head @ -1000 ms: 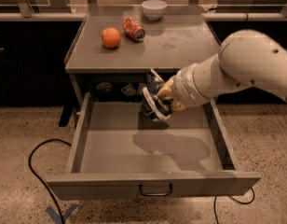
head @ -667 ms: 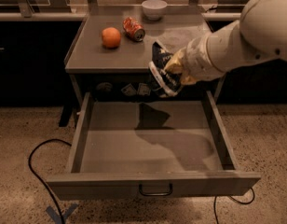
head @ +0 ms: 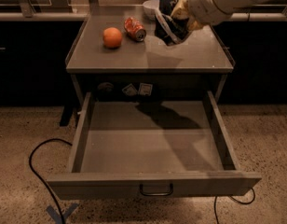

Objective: Pick blue chip bag from top drawer and place on counter

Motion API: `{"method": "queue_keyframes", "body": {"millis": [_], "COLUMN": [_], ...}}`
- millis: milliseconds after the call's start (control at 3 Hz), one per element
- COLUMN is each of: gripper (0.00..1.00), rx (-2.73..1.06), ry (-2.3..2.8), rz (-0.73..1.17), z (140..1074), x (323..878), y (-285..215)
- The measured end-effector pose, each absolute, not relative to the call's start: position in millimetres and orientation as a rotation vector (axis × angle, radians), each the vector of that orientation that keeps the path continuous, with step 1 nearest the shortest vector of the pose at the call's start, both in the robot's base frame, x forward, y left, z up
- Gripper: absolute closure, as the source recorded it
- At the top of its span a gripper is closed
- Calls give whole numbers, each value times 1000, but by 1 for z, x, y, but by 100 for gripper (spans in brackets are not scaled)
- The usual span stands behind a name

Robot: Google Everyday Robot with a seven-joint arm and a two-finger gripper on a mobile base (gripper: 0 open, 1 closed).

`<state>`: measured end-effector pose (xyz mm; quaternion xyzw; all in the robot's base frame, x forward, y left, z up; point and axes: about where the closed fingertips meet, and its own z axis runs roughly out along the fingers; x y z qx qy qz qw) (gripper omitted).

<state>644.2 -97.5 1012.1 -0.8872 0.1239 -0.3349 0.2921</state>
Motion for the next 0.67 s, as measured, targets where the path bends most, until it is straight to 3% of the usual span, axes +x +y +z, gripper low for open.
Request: {"method": "queue_keyframes", "body": {"millis": [667], "gripper": [100], "rx": [-2431], "ry": [617], "rz": [-1040], "z": [998], "x": [751], "y": [-88]}}
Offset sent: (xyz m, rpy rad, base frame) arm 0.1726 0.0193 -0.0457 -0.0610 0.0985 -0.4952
